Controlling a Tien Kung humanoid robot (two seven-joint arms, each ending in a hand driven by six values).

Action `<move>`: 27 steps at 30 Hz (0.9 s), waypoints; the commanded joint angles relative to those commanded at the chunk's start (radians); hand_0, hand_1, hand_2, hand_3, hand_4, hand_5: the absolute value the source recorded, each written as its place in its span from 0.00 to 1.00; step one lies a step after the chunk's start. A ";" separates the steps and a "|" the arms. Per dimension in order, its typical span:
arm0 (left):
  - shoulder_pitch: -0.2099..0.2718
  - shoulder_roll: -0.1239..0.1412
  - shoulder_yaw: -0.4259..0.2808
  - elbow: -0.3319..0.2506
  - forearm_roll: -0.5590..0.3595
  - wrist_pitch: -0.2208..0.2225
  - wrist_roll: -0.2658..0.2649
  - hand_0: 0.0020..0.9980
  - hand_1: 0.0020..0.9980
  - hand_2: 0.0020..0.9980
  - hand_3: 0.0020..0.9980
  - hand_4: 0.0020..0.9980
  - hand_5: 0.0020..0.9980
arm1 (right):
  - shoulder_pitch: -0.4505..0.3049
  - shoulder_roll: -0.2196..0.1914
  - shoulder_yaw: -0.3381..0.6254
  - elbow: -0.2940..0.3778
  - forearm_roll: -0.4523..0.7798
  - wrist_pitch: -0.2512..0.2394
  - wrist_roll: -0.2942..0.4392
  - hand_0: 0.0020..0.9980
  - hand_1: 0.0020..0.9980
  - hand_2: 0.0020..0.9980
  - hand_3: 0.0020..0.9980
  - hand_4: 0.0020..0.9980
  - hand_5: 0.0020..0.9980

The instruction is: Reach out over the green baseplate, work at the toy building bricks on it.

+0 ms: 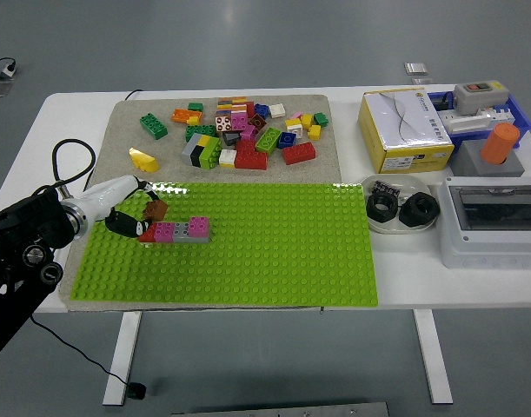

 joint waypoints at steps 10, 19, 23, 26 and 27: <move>0.003 -0.052 -0.007 0.031 0.019 -0.011 0.023 0.98 0.95 0.95 0.48 0.60 0.00 | -0.005 -0.001 0.002 0.000 -0.002 0.001 0.003 0.68 0.67 0.68 0.90 0.61 1.00; 0.019 -0.102 -0.035 0.022 0.034 -0.021 0.042 0.98 0.95 0.95 0.47 0.61 0.00 | -0.010 0.001 0.006 0.000 -0.002 0.001 0.006 0.68 0.67 0.68 0.90 0.62 1.00; 0.023 -0.117 -0.043 0.022 0.039 -0.023 0.047 0.98 0.95 0.93 0.47 0.64 0.00 | -0.011 0.002 0.007 0.000 -0.003 0.001 0.007 0.68 0.67 0.68 0.90 0.62 1.00; 0.025 -0.124 -0.045 0.028 0.041 -0.023 0.049 0.98 0.95 0.93 0.47 0.64 0.00 | -0.011 0.002 0.007 0.000 -0.002 0.001 0.007 0.68 0.67 0.68 0.90 0.62 1.00; 0.026 -0.126 -0.045 0.030 0.041 -0.023 0.049 0.98 0.95 0.93 0.47 0.63 0.00 | -0.011 0.002 0.007 0.000 -0.002 0.001 0.008 0.68 0.67 0.68 0.89 0.62 1.00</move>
